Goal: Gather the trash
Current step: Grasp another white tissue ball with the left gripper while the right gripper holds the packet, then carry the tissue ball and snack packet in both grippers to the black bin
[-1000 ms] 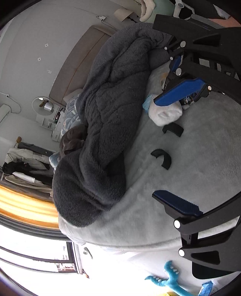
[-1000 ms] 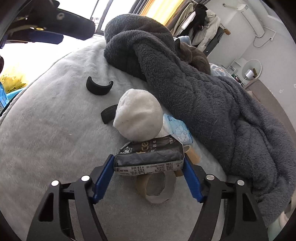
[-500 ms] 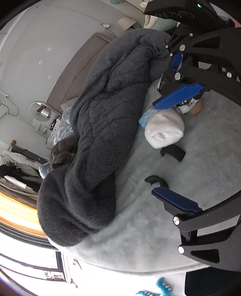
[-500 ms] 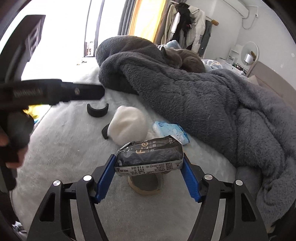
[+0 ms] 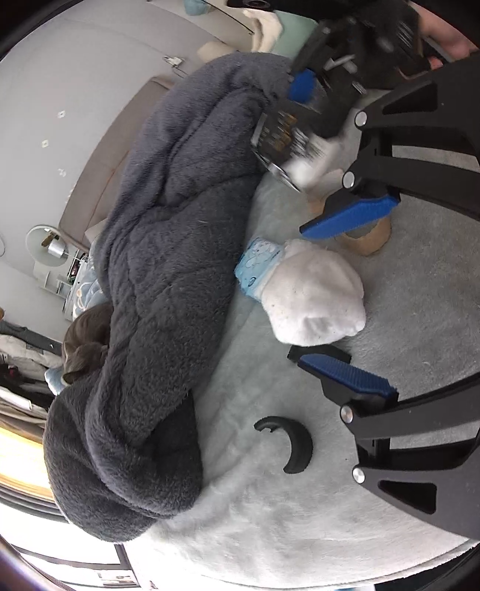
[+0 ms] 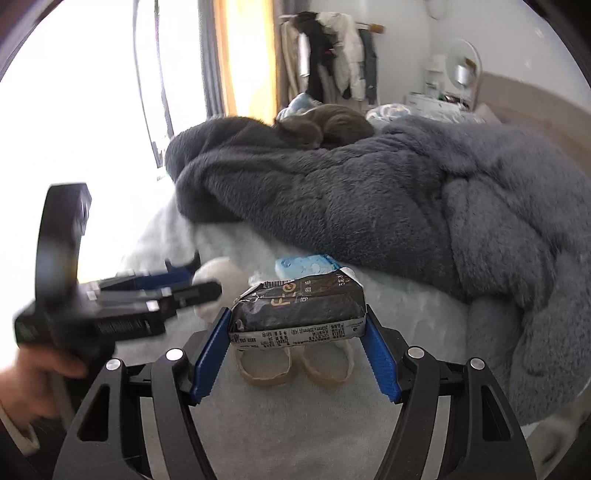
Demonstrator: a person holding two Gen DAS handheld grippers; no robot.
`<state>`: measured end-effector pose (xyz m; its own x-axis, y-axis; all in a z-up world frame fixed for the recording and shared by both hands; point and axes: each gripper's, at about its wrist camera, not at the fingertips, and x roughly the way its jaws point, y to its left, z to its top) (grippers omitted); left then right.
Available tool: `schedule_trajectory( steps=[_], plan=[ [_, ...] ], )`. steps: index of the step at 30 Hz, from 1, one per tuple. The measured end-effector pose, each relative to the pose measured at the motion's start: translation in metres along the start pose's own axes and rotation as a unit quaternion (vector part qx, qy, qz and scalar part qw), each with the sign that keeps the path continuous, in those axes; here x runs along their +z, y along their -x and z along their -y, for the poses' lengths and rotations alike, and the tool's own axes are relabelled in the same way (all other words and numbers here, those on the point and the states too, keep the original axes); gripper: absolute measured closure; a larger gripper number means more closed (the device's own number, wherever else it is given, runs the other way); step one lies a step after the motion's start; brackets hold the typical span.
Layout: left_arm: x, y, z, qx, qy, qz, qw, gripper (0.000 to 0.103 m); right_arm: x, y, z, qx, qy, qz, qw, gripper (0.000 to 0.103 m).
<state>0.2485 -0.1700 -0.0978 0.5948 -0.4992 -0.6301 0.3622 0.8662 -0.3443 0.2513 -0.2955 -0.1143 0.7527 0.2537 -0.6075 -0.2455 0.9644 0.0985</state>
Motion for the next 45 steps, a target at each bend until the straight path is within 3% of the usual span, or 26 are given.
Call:
schedule_trajectory(
  steps=[8, 14, 19, 30, 45],
  plan=[
    [-0.007, -0.01, 0.012, 0.019, -0.041, -0.014, 0.9989, 0.066, 0.006, 0.002, 0.023, 0.03, -0.078, 0.012, 0.996, 0.033],
    [-0.007, 0.005, 0.017, 0.025, -0.067, 0.009, 0.9974, 0.084, 0.006, 0.0, 0.022, 0.034, -0.088, 0.01, 0.996, 0.033],
    [-0.007, 0.024, 0.013, 0.055, -0.094, 0.035, 0.9934, 0.087, 0.01, -0.005, 0.012, 0.044, -0.093, 0.011, 0.995, 0.033],
    [-0.002, 0.07, -0.028, 0.092, -0.093, 0.065, 0.9893, 0.095, 0.029, -0.032, -0.043, 0.079, -0.076, 0.004, 0.994, 0.033],
    [-0.011, 0.121, -0.114, 0.158, -0.032, 0.058, 0.9853, 0.095, 0.047, -0.063, -0.129, 0.129, -0.041, -0.008, 0.991, 0.033]
  ],
)
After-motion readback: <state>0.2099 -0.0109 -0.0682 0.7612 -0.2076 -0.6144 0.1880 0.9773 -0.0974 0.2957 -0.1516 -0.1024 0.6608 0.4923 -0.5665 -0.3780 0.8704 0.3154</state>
